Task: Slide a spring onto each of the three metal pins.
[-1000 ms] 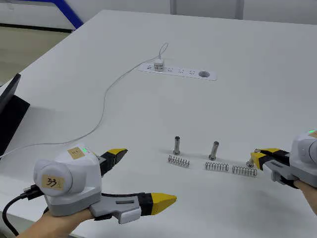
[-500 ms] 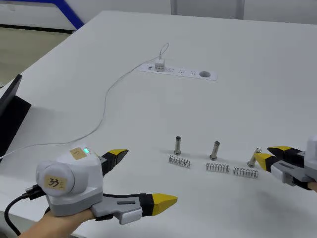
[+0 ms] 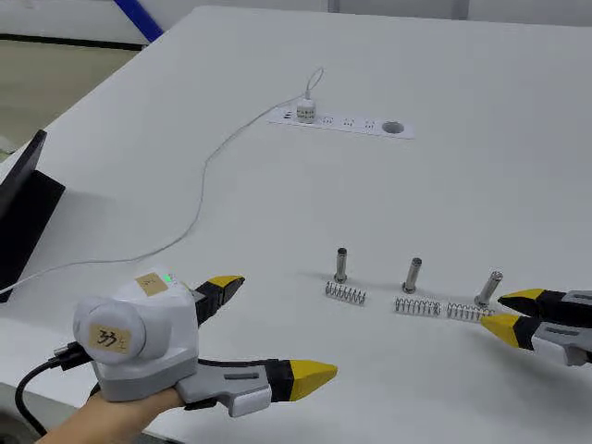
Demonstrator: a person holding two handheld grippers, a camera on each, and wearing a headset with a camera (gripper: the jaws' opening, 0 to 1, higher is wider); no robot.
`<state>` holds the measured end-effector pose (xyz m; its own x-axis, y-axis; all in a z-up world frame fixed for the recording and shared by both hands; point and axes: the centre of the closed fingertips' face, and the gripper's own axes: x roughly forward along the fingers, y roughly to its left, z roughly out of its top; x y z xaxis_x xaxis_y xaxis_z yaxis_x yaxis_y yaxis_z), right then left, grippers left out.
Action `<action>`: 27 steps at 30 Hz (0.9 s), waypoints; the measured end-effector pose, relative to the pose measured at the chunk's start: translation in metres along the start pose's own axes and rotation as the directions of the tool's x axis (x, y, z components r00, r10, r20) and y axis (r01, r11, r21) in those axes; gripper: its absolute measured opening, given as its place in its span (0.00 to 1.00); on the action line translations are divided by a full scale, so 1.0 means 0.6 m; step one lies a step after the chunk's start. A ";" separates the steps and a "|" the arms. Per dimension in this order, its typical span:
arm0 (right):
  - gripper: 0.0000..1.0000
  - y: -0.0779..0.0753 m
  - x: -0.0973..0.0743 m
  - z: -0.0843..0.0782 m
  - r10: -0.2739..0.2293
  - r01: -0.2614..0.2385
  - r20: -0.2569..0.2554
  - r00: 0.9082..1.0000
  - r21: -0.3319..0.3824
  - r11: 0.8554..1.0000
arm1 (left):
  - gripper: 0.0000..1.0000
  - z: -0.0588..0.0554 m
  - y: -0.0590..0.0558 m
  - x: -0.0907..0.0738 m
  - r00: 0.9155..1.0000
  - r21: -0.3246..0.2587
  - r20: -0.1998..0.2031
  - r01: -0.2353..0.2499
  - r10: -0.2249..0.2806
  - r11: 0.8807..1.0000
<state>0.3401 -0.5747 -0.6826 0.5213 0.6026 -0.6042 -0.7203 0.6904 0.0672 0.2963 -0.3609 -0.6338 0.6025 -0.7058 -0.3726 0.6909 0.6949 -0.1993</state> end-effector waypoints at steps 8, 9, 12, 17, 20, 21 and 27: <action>0.21 0.011 0.013 -0.008 0.037 -0.038 -0.030 0.999 -0.046 0.998 | 1.00 -0.007 -0.001 0.003 1.000 0.000 -0.017 0.003 -0.003 1.000; 0.21 0.011 0.013 -0.010 0.040 -0.042 -0.037 0.999 -0.062 0.997 | 1.00 -0.008 -0.001 0.003 1.000 0.000 -0.019 0.003 -0.003 1.000; 0.18 0.013 0.014 -0.009 0.054 -0.056 -0.029 0.998 -0.071 0.996 | 1.00 -0.009 -0.002 0.003 1.000 0.001 -0.025 0.005 -0.005 1.000; 0.16 0.016 0.018 -0.015 0.073 -0.079 -0.055 0.996 -0.111 0.991 | 1.00 -0.011 -0.004 0.003 1.000 0.004 -0.029 0.008 -0.008 1.000; 0.16 0.015 0.018 -0.024 0.078 -0.086 -0.067 0.995 -0.119 0.989 | 1.00 -0.010 -0.003 0.003 1.000 0.006 -0.030 0.004 -0.004 1.000; 0.16 0.014 0.018 -0.025 0.078 -0.087 -0.075 0.994 -0.113 0.990 | 1.00 -0.010 -0.003 0.003 1.000 0.004 -0.029 0.003 -0.003 1.000; 0.12 0.015 0.021 -0.025 0.086 -0.094 -0.065 0.994 -0.124 0.988 | 1.00 -0.011 -0.002 0.003 0.999 0.009 -0.034 -0.001 0.001 1.000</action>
<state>0.3333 -0.5671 -0.7016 0.4263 0.6323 -0.6469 -0.8171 0.5760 0.0244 0.2940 -0.3618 -0.6400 0.5892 -0.7001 -0.4034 0.6940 0.6942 -0.1912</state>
